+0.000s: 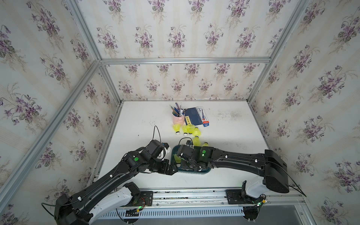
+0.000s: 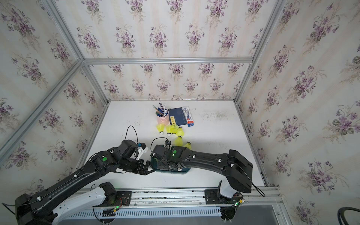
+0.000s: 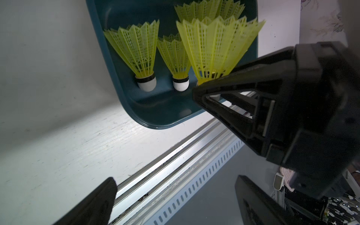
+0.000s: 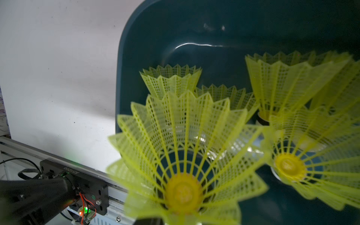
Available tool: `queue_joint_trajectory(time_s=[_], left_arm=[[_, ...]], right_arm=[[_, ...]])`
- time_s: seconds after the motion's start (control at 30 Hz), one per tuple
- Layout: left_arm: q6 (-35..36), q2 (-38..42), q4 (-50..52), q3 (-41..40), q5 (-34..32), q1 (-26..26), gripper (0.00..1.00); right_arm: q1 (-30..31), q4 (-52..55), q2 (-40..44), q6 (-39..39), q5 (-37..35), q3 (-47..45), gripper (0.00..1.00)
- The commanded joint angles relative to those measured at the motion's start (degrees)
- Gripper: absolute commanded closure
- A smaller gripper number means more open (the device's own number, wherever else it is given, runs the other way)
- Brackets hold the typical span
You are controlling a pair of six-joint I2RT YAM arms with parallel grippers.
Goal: Put the shuttlecocks into the storage box
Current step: Place the shuttlecock in the storage box.
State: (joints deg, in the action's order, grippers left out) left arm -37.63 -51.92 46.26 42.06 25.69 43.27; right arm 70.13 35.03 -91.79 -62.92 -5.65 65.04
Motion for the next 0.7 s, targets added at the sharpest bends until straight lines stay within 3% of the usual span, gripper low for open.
queue_joint_trajectory(time_s=[0.0,0.67], left_arm=[[-1.41,0.94,-1.23,-1.28,-1.12,1.1,0.02],[-2.27,2.96,-8.97,-5.23,-6.32,3.84,0.02]], right_arm=[[0.11,-1.1,-1.44,-1.15,-2.12,0.83,0.79],[0.45,-1.89,-4.63,-0.89,-0.79,0.38,0.78]])
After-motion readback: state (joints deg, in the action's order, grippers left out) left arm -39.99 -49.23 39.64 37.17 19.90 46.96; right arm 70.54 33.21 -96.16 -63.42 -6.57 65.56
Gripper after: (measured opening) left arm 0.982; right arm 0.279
